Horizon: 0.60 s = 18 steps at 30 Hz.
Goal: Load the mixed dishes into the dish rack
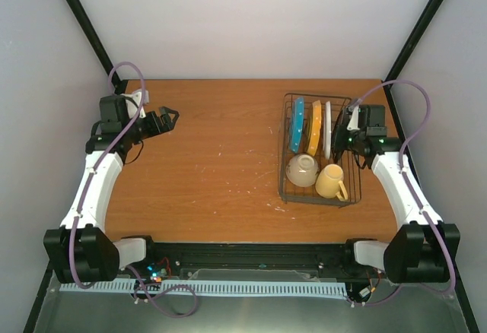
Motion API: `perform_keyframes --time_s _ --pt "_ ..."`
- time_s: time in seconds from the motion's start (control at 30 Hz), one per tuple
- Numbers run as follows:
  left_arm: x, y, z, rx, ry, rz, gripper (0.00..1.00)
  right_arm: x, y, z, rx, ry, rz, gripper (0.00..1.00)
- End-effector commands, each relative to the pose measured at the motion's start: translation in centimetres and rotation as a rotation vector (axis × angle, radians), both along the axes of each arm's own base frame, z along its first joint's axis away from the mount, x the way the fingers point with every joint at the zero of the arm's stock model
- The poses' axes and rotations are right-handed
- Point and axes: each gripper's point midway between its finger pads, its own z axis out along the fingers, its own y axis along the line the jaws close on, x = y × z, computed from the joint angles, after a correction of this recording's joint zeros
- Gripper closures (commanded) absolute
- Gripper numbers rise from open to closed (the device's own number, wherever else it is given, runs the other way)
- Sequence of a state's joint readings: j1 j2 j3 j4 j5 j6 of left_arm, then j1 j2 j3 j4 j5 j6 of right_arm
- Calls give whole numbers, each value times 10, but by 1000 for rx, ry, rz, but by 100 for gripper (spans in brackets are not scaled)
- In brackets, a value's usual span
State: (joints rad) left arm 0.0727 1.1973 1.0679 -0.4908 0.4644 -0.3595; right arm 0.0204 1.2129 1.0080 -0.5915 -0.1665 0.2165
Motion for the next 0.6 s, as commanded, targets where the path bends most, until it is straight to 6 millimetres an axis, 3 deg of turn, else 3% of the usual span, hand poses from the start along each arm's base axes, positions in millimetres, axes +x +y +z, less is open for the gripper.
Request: perform_keyframes --time_s 0.0,0.33,0.57 --pt "9 2 6 2 -35 -6 0 34 -6 25 -16 -129 0 97" --pt "23 7 5 -7 -27 3 0 59 -18 0 -23 -45 -28 97" --pt "27 6 -4 -21 -3 -3 0 60 -23 -27 -37 41 -48 94"
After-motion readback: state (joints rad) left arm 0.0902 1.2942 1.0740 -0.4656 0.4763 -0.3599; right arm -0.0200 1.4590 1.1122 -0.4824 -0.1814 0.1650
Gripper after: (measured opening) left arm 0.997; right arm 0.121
